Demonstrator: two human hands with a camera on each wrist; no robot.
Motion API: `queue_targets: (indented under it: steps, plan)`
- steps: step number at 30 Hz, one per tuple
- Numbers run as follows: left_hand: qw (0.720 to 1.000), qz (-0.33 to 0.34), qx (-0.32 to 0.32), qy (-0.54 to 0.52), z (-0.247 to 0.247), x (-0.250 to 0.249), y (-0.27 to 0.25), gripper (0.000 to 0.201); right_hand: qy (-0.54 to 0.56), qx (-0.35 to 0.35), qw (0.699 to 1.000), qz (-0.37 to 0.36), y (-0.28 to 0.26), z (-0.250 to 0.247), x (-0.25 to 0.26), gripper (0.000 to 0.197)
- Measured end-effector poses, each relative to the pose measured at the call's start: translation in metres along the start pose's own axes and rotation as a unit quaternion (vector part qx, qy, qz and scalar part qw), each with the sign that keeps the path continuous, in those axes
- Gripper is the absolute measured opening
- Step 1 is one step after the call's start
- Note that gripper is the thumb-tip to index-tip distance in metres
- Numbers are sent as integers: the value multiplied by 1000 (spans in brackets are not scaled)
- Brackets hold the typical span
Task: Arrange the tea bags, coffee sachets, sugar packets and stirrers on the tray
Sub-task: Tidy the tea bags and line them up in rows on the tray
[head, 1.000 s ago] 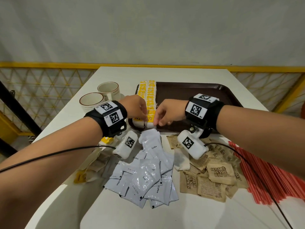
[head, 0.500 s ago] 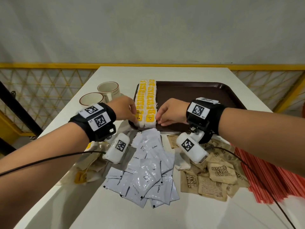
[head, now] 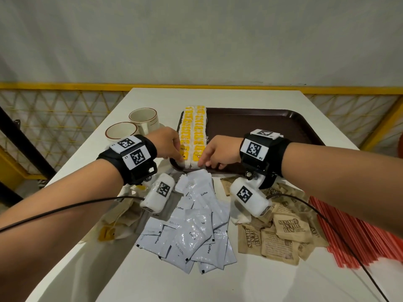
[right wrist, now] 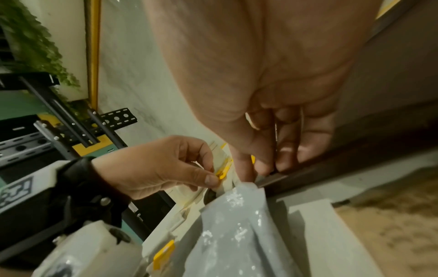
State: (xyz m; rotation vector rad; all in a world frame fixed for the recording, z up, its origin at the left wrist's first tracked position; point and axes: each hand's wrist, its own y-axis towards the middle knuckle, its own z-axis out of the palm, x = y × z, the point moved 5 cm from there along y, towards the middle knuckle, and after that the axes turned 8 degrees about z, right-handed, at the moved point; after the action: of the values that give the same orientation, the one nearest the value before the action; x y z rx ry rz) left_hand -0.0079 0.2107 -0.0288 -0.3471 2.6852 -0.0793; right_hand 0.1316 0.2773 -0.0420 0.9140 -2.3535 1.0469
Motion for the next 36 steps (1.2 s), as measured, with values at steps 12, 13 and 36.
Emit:
queue_targets:
  steps: [12,13,36]
  plan:
    - [993,-49,-15,-109,6,5,4,51,137,-95,985,43,20,-7,-6,41]
    - [990,-55,-11,-129,9,4,4,52,102,-97,989,53,19,-3,-4,38]
    - [994,87,60,-4,-34,9,-71,21,-202,-49,977,-45,-68,-5,-15,22]
